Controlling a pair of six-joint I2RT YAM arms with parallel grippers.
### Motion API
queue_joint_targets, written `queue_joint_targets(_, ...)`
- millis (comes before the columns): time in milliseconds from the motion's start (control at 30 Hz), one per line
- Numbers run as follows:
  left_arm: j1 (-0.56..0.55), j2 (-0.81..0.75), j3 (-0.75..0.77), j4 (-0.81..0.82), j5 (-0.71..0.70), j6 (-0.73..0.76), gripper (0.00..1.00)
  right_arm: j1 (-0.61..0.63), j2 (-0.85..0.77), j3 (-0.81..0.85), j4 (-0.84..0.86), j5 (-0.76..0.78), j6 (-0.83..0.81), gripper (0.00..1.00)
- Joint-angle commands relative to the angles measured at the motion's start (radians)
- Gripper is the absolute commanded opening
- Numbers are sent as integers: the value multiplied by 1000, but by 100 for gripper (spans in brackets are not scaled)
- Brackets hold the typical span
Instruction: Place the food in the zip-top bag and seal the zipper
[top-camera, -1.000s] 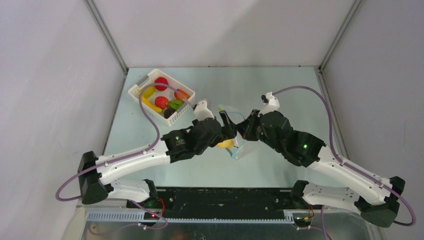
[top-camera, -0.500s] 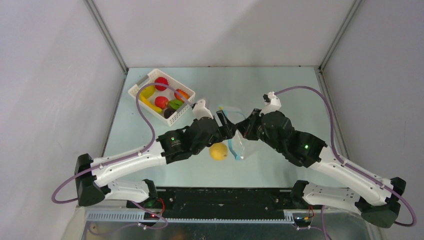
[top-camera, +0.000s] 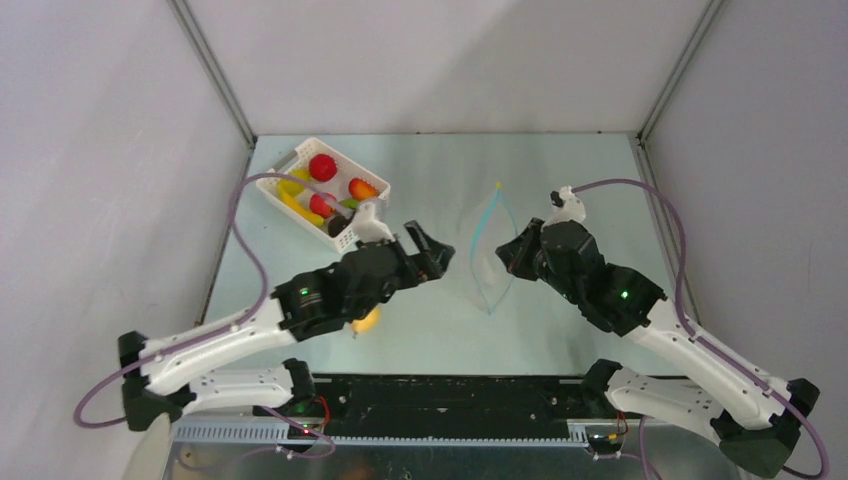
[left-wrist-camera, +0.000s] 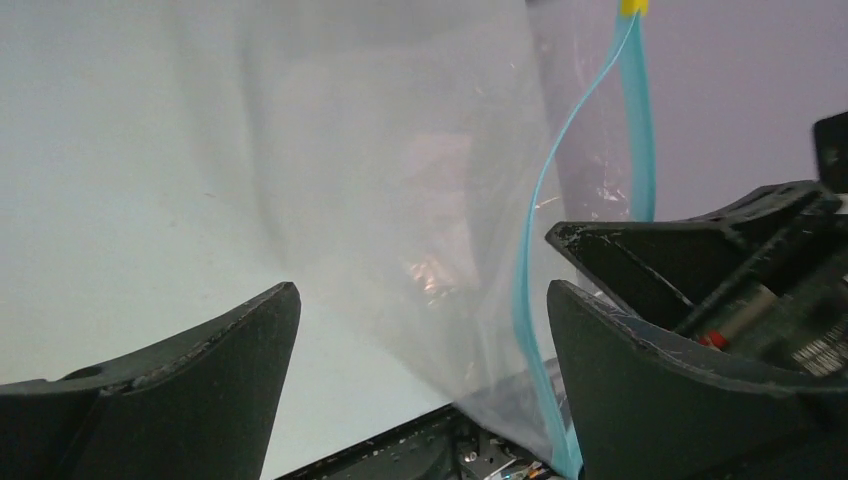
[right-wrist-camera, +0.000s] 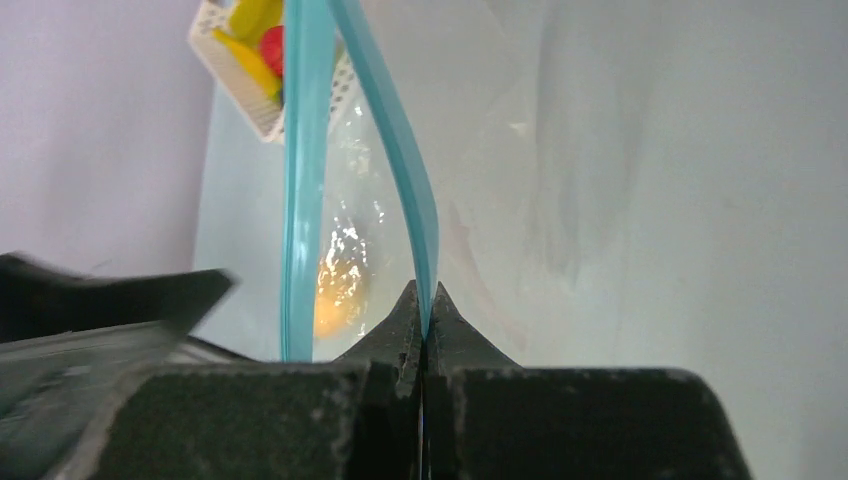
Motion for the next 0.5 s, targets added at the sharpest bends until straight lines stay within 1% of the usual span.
queue_joint_targets(0, -3, -149, -30, -251, -167, -39, 100, -64, -46, -20, -74, 3, -37, 0)
queue_joint_targets(33, 0, -184, -35, -308, -180, -68, 100, -79, -49, -22, -82, 3, -44, 0)
queue_joint_targets(67, 1, -199, -37, -440, -203, -142, 100, -89, -52, -25, -93, 7, -56, 0)
queue_joint_targets(100, 11, -227, -44, -503, -211, -183, 100, -92, -53, -30, -95, 6, -61, 0)
queue_joint_targets(133, 24, -238, -50, -626, -211, -251, 100, -96, -52, -31, -94, 2, -69, 0)
queue_joint_targets(167, 68, -259, -72, -676, -202, -276, 100, -96, -51, -36, -93, 0, -73, 0)
queue_joint_targets(200, 105, -268, -91, -731, -156, -303, 100, -97, -44, -38, -84, -12, -82, 0)
queue_joint_targets(233, 199, -287, -143, -734, -125, -296, 100, -98, -39, -42, -77, -26, -93, 0)
queue_joint_targets(267, 251, -297, -203, -690, -44, -251, 100, -98, -28, -44, -65, -34, -99, 0)
queue_joint_targets(300, 348, -312, -228, -664, -12, -233, 100, -99, -23, -44, -58, -53, -110, 0)
queue_joint_targets(333, 388, -316, -266, -620, 14, -213, 100, -100, -13, -43, -46, -63, -116, 0)
queue_joint_targets(367, 461, -319, -277, -602, 12, -205, 100, -100, -10, -43, -42, -79, -124, 0)
queue_joint_targets(400, 495, -313, -283, -599, -13, -208, 100, -101, -4, -43, -36, -87, -127, 0)
queue_joint_targets(433, 567, -310, -281, -615, -43, -213, 100, -102, -2, -43, -35, -98, -132, 0)
queue_joint_targets(467, 603, -304, -276, -621, -67, -216, 100, -104, 0, -44, -35, -100, -135, 0)
